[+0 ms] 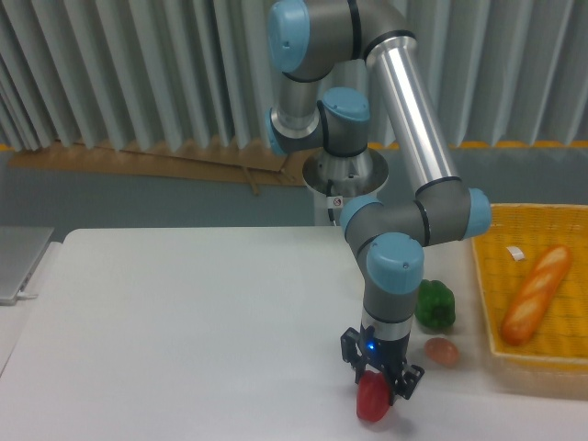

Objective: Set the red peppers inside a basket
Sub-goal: 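Close the gripper on the red bell pepper, then lift the red pepper and carry it over the yellow basket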

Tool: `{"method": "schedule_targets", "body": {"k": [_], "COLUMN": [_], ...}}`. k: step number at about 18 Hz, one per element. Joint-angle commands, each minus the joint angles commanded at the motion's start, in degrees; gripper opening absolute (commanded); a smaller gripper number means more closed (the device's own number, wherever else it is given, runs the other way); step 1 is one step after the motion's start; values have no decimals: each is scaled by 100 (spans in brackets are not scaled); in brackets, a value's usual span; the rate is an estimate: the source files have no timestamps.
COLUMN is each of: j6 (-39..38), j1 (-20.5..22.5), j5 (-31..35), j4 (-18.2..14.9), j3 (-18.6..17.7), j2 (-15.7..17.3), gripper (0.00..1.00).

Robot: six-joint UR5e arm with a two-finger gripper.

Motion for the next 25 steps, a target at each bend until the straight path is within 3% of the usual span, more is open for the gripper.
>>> {"method": "schedule_targets", "body": {"k": [4, 11, 17, 21, 25], "j6": [61, 553, 1238, 1510, 2100], "j1": [0, 114, 307, 404, 641], "j5": [-9, -53, -553, -598, -589], "j4": [0, -35, -70, -149, -491], "j3": [0, -140, -255, -299, -299], "j2": [26, 378, 650, 808, 1037], "gripper": [43, 43, 43, 43, 43]}}
